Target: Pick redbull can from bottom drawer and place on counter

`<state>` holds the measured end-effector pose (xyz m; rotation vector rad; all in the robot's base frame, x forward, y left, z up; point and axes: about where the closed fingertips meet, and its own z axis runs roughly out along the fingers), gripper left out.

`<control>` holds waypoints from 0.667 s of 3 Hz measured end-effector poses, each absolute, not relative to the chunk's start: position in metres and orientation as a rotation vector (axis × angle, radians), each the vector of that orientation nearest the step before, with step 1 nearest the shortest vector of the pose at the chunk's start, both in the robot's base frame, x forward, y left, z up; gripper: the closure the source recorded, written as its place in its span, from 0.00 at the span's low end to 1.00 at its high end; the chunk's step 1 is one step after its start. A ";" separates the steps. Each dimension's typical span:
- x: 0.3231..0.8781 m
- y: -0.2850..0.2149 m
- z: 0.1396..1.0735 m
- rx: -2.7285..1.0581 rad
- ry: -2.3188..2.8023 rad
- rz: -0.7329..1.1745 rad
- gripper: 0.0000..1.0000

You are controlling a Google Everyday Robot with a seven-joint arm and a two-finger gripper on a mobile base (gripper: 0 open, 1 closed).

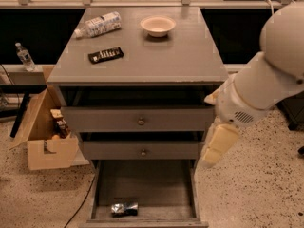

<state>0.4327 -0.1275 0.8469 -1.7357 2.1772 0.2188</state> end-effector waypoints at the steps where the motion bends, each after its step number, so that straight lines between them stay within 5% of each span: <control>1: 0.432 -0.097 0.770 -1.742 2.161 0.338 0.00; 2: 0.433 -0.061 0.693 -1.718 2.118 0.460 0.00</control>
Offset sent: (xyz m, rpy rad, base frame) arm -0.0034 0.0982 -0.2229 0.2332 0.1271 0.0692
